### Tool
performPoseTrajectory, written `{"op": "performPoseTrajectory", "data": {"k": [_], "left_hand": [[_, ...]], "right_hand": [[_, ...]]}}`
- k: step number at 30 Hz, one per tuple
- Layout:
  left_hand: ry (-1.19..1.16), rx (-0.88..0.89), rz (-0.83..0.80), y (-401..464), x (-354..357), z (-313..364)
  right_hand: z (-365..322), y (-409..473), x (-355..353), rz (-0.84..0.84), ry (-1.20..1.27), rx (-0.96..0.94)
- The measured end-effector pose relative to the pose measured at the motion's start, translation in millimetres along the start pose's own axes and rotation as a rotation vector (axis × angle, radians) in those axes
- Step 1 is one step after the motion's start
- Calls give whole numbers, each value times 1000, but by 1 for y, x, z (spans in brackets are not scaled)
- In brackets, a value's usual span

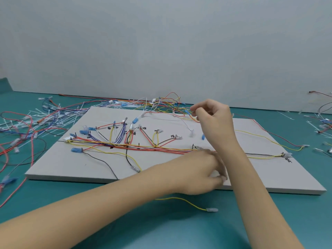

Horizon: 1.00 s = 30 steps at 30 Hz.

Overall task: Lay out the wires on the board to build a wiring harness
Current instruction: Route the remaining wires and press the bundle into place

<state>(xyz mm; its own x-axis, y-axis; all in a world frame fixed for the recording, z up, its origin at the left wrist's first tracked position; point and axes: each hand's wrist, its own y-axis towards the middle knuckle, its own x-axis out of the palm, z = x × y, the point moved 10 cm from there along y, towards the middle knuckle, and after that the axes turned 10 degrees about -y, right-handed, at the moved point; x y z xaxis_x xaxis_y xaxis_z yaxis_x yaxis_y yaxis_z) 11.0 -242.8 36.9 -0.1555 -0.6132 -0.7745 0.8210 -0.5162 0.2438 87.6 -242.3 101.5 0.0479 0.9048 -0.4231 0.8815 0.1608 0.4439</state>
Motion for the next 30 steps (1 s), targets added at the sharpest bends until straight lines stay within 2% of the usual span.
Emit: {"op": "performPoseTrajectory", "data": {"k": [3,6,9,13,18,21,30], "left_hand": [[-62,-147,43,-19,-31,-26],[-125,-234,213,-39,-78,-55],[-43,-350,347,-62,-119,-97],[80,-484,383,-95,-145,-145],[140,-550,493,-147,-159,-175],[64,-598,539,-169,-164,-186],[149,-406,475,-147,-146,-159]], "right_hand": [[12,5,4,-47,-51,31],[31,7,17,-184,-176,69],[55,3,36,-358,-376,110],[82,-5,56,-551,-609,149],[93,-3,58,-554,-739,135],[96,-3,62,-578,-799,102],[104,-3,57,-522,-623,95]]}}
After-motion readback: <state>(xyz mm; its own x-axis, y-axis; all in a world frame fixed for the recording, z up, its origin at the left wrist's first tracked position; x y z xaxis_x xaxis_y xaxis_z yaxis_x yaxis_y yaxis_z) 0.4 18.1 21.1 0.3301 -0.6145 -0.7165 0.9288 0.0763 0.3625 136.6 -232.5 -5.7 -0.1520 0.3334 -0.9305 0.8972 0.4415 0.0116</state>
